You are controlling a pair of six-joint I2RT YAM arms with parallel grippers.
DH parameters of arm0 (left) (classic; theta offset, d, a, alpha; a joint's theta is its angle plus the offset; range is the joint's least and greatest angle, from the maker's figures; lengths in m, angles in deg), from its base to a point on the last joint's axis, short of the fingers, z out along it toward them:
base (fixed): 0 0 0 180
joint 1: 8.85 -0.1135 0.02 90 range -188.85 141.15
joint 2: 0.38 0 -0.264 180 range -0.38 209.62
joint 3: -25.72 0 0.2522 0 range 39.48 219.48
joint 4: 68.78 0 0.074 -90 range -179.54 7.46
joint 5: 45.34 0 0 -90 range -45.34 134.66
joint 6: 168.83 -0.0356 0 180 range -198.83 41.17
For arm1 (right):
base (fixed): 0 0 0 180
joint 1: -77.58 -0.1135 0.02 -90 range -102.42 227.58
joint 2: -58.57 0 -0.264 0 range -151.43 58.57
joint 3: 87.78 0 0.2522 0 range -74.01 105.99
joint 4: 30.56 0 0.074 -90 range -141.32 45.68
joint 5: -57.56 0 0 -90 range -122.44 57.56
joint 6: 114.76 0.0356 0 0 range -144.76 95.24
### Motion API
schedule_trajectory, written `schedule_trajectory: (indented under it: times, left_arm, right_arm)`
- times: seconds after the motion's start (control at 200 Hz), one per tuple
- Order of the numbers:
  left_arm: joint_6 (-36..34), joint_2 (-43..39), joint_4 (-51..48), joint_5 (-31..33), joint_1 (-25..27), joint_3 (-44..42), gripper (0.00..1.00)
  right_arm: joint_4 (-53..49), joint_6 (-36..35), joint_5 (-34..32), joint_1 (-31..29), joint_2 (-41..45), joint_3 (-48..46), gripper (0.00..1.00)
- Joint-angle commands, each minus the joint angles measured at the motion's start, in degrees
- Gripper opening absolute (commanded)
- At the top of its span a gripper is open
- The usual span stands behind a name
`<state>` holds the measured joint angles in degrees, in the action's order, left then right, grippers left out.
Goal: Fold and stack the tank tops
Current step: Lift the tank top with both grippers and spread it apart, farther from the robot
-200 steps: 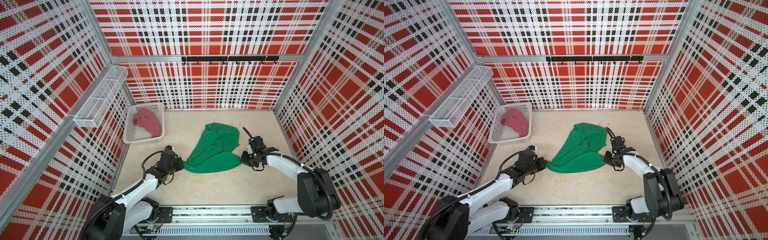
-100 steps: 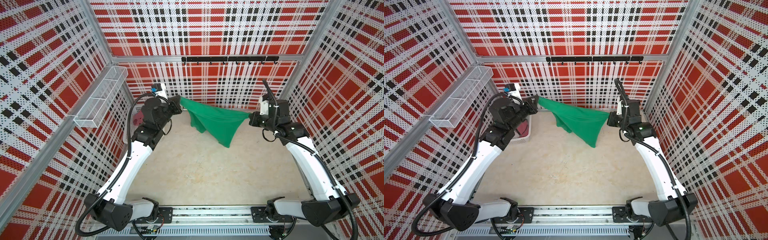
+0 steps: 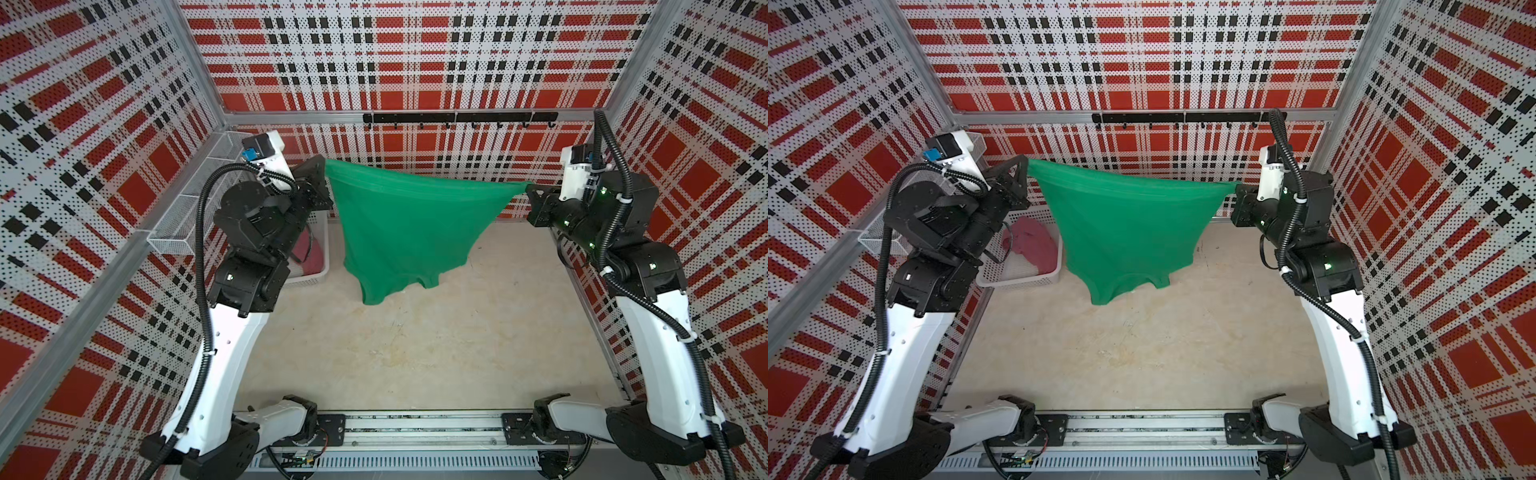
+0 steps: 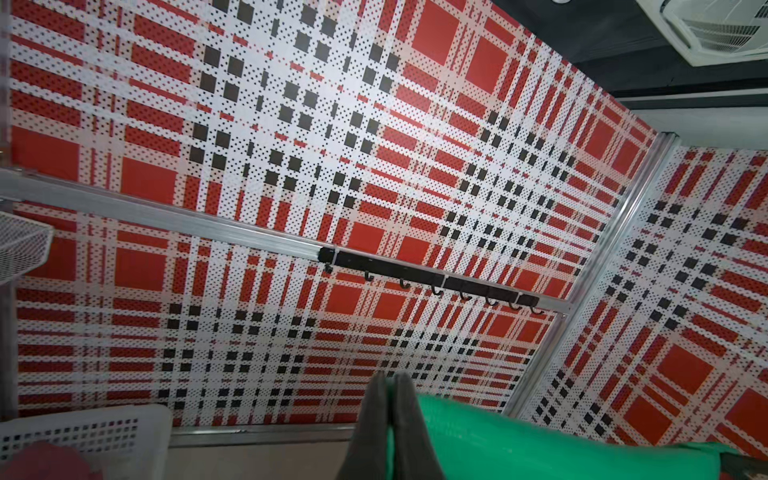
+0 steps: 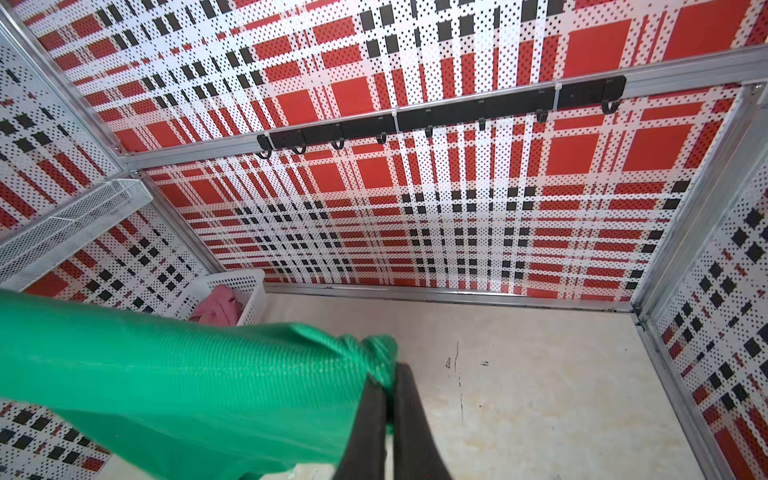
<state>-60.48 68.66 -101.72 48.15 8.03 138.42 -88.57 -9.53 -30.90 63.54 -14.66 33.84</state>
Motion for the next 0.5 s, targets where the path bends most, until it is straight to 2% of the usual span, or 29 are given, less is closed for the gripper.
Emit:
schedule_trajectory:
  times: [0.0, 0.06, 0.236, 0.316, 0.401, 0.496]
  left_arm:
    - [-1.41, 1.93, -2.12, -1.97, -2.28, -0.44, 0.00]
    - [-1.39, 4.13, -2.01, -4.02, -4.87, -0.73, 0.00]
    - [-1.56, 13.13, 1.64, -6.81, -7.72, 1.35, 0.00]
    - [-1.14, 18.26, 4.20, -8.78, -8.44, 4.46, 0.00]
    - [2.50, 23.70, 7.38, -14.25, -10.65, 8.05, 0.00]
    - [2.54, 28.94, 8.93, -12.20, -10.98, 13.61, 0.00]
  right_arm:
    - [-0.63, -1.59, 0.94, 0.15, -1.69, -0.37, 0.00]
    - [-0.32, -2.11, 1.53, 0.15, -3.31, -0.32, 0.00]
    - [2.24, -4.57, 4.89, 2.68, -10.58, 2.49, 0.00]
    - [4.31, -5.58, 7.34, 4.55, -15.17, 5.82, 0.00]
    - [6.09, -6.34, 9.43, 6.04, -20.89, 10.95, 0.00]
    - [7.30, -5.54, 14.05, 7.97, -27.58, 18.31, 0.00]
